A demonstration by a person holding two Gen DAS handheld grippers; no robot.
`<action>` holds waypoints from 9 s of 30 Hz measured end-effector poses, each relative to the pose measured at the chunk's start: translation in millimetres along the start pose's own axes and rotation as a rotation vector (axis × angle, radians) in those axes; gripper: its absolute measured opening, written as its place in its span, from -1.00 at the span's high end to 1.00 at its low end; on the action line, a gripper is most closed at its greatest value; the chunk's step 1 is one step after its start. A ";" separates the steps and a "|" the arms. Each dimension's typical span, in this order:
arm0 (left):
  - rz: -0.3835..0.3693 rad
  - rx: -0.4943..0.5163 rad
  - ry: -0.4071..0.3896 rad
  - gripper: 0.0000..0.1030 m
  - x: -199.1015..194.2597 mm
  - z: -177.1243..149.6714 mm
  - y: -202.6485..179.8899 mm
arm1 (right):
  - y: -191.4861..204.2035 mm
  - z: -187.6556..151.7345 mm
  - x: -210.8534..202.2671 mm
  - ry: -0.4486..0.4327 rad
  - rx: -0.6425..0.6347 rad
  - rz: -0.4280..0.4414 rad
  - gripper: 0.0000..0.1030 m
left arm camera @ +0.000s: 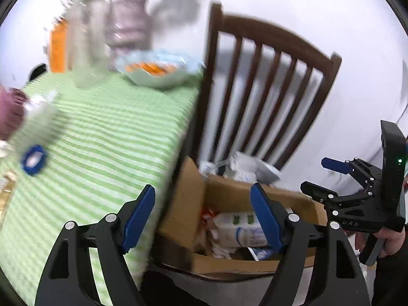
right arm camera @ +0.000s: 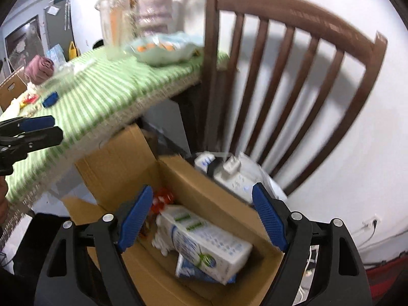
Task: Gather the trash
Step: 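Grasp the clear plastic bag with the left tool while the right tool grasps the pink cloth, then carry plastic bag and pink cloth to the cardboard box and release, then grasp the white plastic glove with the left tool while the right tool grasps the clear plastic container, then carry glove and clear container to the cardboard box and open both tools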
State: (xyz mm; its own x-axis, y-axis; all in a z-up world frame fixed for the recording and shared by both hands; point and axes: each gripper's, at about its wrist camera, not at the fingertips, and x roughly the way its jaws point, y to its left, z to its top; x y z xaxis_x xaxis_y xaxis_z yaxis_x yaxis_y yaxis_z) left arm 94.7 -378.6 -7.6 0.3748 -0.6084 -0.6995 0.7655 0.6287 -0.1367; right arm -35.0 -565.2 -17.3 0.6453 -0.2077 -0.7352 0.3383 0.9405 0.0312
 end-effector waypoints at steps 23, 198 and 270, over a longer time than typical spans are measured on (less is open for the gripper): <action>0.418 -0.403 -0.225 -0.54 -157.9 -31.4 240.4 | 227.6 139.5 7.4 -0.282 -0.282 0.329 -0.50; 0.535 -0.619 -0.117 -0.35 -176.0 -70.0 329.3 | 230.4 123.6 52.7 -0.159 -0.220 0.421 -0.38; 0.380 -0.461 -0.374 0.81 -219.8 31.6 327.7 | 186.4 181.8 -51.9 -0.357 -0.044 0.342 0.81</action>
State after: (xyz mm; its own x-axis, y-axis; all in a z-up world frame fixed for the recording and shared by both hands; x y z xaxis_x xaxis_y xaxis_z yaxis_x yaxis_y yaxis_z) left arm 279.7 -54.1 123.5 0.7901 -0.3796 -0.4813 0.2770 0.9215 -0.2720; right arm 119.0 -428.1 149.8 0.9114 0.0432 -0.4093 0.0416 0.9797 0.1960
